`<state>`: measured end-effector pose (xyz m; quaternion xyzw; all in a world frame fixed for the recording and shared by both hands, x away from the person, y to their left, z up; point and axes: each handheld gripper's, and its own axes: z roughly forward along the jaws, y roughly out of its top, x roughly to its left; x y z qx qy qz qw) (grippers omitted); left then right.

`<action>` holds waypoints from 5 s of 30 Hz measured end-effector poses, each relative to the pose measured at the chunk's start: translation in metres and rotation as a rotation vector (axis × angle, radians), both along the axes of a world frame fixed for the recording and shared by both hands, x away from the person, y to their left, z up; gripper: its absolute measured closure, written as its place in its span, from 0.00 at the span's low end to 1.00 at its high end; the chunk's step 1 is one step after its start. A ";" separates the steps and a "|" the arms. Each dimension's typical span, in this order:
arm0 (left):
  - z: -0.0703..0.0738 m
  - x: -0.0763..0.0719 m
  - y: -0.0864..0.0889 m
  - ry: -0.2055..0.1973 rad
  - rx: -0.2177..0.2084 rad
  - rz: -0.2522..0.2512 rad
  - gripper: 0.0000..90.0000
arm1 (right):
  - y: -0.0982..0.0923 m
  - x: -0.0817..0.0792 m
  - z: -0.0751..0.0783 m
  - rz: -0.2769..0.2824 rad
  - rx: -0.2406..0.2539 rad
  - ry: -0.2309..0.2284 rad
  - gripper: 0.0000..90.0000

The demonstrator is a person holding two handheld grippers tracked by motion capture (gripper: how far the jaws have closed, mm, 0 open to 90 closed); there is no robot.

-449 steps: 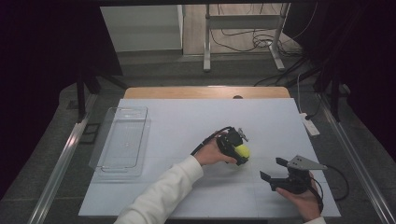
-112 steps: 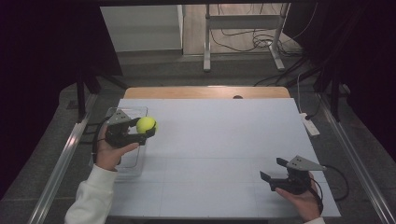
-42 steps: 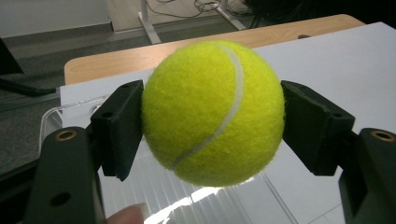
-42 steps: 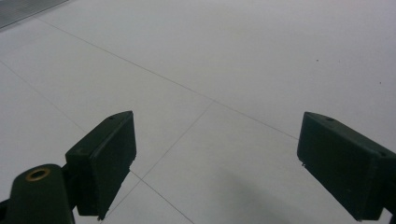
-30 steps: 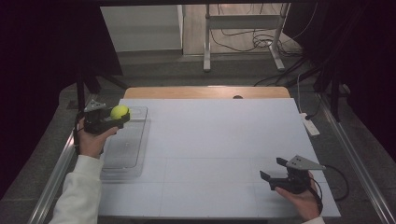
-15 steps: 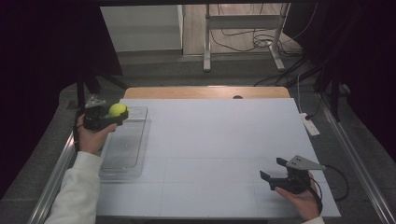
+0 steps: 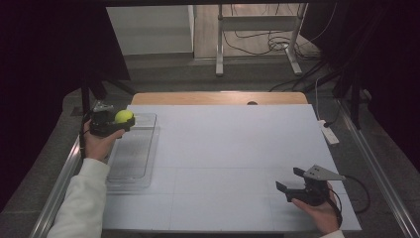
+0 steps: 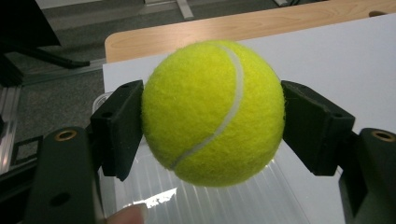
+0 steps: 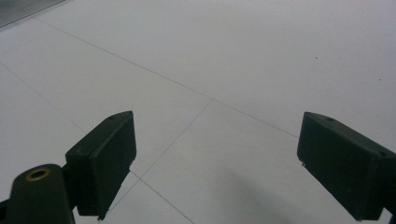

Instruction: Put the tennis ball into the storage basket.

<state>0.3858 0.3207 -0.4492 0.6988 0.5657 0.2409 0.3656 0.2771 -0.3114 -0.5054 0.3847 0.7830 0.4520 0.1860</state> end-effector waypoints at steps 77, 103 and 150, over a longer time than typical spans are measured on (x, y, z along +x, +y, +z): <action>-0.036 0.032 0.011 0.141 0.055 0.080 0.30 | -0.001 0.001 -0.002 -0.004 -0.004 0.006 0.13; -0.042 0.035 0.009 0.161 0.082 0.081 0.30 | -0.001 0.001 -0.001 -0.004 -0.003 0.005 0.13; -0.052 0.042 -0.004 0.278 0.164 0.045 0.29 | -0.001 0.001 -0.002 -0.005 -0.004 0.009 0.13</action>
